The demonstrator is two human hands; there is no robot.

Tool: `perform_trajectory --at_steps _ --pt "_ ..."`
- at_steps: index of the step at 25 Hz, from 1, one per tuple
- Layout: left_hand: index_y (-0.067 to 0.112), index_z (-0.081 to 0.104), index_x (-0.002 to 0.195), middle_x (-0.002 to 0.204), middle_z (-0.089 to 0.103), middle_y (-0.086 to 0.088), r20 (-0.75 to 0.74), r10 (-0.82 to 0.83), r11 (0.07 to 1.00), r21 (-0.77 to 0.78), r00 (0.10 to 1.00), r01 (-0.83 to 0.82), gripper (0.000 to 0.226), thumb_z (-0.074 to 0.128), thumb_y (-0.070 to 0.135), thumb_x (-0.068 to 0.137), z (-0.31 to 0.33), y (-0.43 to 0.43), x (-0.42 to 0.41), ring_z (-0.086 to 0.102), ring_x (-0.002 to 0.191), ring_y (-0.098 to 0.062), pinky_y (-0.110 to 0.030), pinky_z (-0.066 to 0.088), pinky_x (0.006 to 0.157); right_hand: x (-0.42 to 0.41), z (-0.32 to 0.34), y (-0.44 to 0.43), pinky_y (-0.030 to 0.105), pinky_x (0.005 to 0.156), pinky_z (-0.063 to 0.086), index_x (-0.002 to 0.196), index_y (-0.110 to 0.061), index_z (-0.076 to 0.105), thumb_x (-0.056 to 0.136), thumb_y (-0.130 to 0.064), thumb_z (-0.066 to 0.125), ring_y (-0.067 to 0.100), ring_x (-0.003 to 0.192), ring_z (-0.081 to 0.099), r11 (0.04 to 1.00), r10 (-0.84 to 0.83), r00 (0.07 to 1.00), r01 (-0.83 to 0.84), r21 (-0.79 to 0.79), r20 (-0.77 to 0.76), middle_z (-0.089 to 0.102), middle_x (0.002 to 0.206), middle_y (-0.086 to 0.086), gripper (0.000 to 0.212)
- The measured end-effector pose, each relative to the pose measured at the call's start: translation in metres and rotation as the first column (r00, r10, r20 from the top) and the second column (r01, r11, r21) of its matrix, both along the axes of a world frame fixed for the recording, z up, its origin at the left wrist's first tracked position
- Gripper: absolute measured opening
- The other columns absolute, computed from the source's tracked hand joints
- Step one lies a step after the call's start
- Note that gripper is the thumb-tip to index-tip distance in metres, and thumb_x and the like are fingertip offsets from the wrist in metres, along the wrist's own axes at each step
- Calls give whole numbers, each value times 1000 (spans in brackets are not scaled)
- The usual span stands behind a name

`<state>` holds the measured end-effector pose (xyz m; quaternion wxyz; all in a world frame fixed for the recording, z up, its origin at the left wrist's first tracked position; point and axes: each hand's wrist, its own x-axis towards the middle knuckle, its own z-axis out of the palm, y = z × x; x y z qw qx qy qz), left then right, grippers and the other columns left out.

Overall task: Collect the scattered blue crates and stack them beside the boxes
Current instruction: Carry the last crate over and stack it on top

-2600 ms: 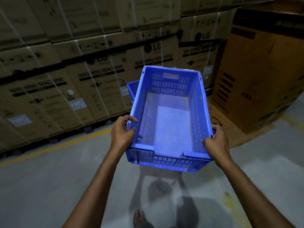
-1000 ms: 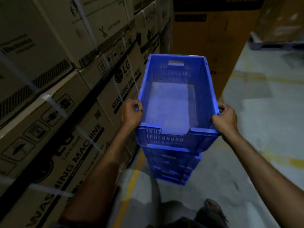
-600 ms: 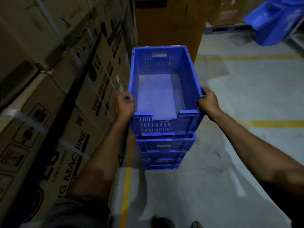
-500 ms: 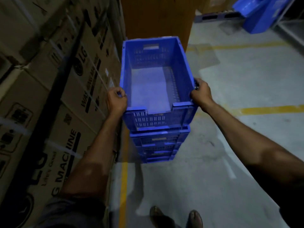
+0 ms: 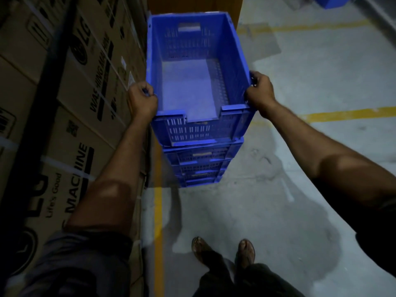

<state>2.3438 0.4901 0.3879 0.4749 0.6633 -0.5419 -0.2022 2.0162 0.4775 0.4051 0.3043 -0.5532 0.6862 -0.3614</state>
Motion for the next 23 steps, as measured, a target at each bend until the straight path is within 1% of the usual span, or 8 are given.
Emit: perform_trajectory --at_steps 5,9,13,16,18,19,21,23 --pt "30 36 51 51 42 11 -23 -15 1000 4 1000 15 38 51 -4 59 -24 4 3 46 50 -11 -22 35 51 -2 -9 7 42 81 59 128 -17 62 68 -1 45 19 99 67 1000 26 1000 -26 4 -15 67 110 -6 65" --pt "30 36 53 54 41 13 19 9 1000 -3 1000 -9 37 52 -2 61 -26 9 -5 40 50 -2 -21 32 52 -7 -12 12 36 82 55 132 -19 58 70 -5 47 16 105 65 998 68 993 -68 0 -94 68 121 -4 65" --pt "29 39 56 59 45 9 23 44 997 62 999 -45 33 54 3 68 -27 16 -3 48 57 -14 -23 36 60 -13 -20 12 43 79 55 117 -23 57 66 -24 45 28 102 63 994 103 936 -112 -7 -335 66 117 4 53" --pt "26 47 66 89 60 -7 187 68 991 99 980 -88 24 59 9 77 -12 26 -12 60 82 -27 -31 42 71 -10 -12 13 45 89 52 121 -18 55 65 -26 48 35 115 55 994 110 892 -111 25 -439 58 127 9 57" --pt "20 56 82 117 56 -9 407 78 997 -38 910 -69 11 63 26 87 -4 37 -23 57 108 -26 -35 39 89 -5 -5 20 43 100 43 130 -13 56 73 -23 55 35 124 46 984 129 825 -175 -30 -551 51 138 11 58" --pt "19 59 86 118 56 -7 504 48 995 -96 862 1 18 61 35 91 -3 40 -28 56 112 -25 -36 37 94 -3 -5 24 42 99 42 127 -14 60 78 -26 56 35 121 49 968 138 789 -235 -86 -599 55 135 10 50" --pt "16 63 80 99 65 -7 644 -49 993 -52 763 107 37 47 44 100 -12 51 -39 62 96 -28 -39 38 98 -1 -13 40 42 92 41 96 -15 69 91 -34 46 36 105 58 921 164 688 -364 -141 -707 70 105 11 31" --pt "13 57 66 74 66 -11 737 -35 999 12 675 38 53 33 41 104 -22 61 -46 62 76 -31 -42 36 109 -2 -23 54 43 88 39 68 -16 59 100 -32 34 34 90 59 891 169 589 -434 -133 -790 67 74 10 44"
